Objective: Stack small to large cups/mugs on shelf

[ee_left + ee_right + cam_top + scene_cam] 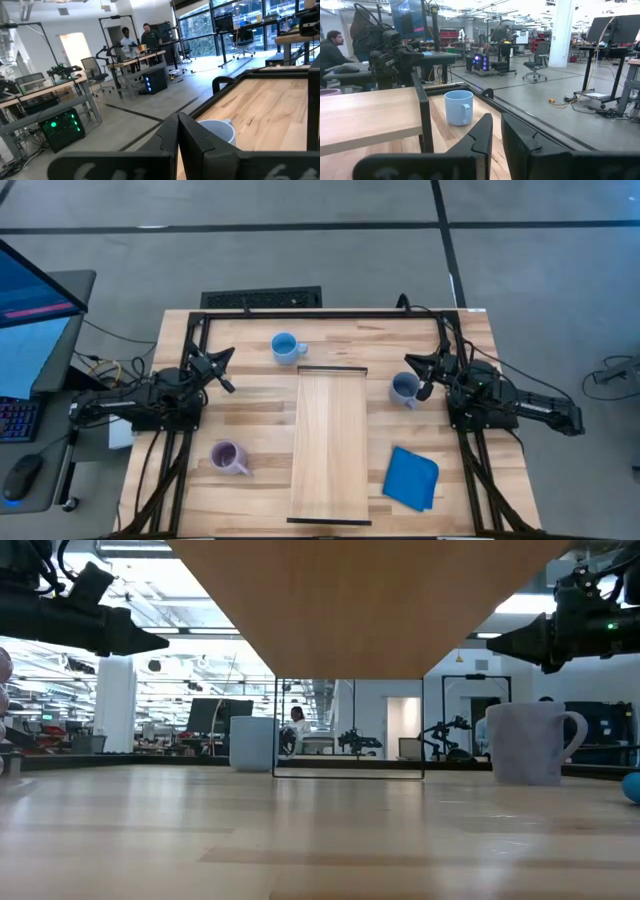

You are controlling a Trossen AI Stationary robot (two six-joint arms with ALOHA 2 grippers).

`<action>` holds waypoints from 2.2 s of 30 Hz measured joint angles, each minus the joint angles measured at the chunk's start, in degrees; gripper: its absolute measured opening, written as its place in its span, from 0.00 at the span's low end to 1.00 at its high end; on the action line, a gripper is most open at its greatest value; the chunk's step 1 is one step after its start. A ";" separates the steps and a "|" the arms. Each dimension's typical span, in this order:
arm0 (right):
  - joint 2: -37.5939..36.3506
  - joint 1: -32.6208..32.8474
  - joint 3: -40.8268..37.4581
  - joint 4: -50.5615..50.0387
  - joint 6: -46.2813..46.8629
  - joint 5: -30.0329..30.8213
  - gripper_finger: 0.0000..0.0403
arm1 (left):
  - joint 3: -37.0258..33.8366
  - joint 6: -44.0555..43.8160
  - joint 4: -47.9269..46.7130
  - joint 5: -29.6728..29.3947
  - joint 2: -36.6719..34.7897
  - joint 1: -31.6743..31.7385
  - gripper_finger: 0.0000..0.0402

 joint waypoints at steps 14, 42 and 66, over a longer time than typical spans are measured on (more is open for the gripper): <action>0.02 -0.02 0.00 0.02 0.00 0.00 0.16 | -0.01 0.00 -0.01 -0.01 -0.01 0.00 0.00; 0.01 -0.02 0.00 0.02 0.00 0.00 0.16 | 0.00 -6.12 -0.01 0.01 0.01 -0.02 0.00; 0.00 -0.04 1.17 13.02 9.12 0.00 0.16 | 0.00 -12.80 -0.01 0.01 0.00 -0.01 0.00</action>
